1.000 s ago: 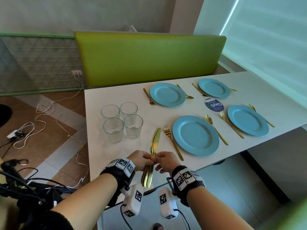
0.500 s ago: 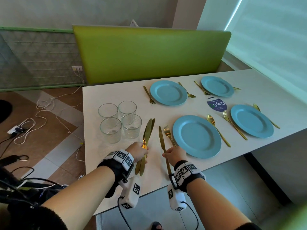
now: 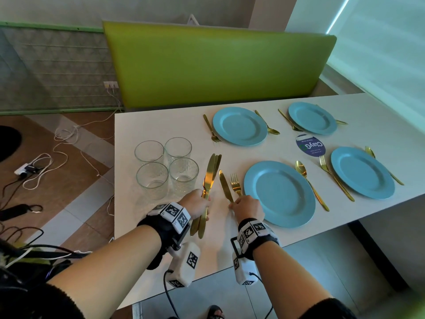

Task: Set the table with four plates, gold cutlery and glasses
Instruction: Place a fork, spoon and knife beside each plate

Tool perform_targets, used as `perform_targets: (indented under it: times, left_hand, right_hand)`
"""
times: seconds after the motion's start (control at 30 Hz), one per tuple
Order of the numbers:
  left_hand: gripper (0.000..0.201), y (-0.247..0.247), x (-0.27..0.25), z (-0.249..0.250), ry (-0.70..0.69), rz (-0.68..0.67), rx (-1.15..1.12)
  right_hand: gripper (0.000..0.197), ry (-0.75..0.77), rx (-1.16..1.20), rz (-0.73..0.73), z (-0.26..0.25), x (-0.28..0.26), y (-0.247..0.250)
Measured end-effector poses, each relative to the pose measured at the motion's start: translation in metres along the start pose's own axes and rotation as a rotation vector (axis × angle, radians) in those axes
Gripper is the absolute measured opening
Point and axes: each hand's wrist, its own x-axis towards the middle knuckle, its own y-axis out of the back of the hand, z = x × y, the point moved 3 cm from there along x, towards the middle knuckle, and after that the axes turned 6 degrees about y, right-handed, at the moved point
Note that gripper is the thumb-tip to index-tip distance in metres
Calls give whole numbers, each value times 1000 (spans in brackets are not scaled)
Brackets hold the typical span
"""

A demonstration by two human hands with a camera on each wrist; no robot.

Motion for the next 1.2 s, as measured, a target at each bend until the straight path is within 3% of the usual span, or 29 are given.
perform_targets:
  times: [0.43, 0.67, 1.2]
  left_hand:
    - [18, -3, 0, 5, -20, 13, 40]
    - [17, -13, -4, 7, -22, -7, 89]
    - [16, -3, -13, -5, -30, 14, 96]
  right_hand:
    - [30, 51, 41, 59, 27, -22, -1]
    - [19, 101, 56, 58, 34, -27, -17]
    - [19, 59, 8, 64, 33, -21, -13]
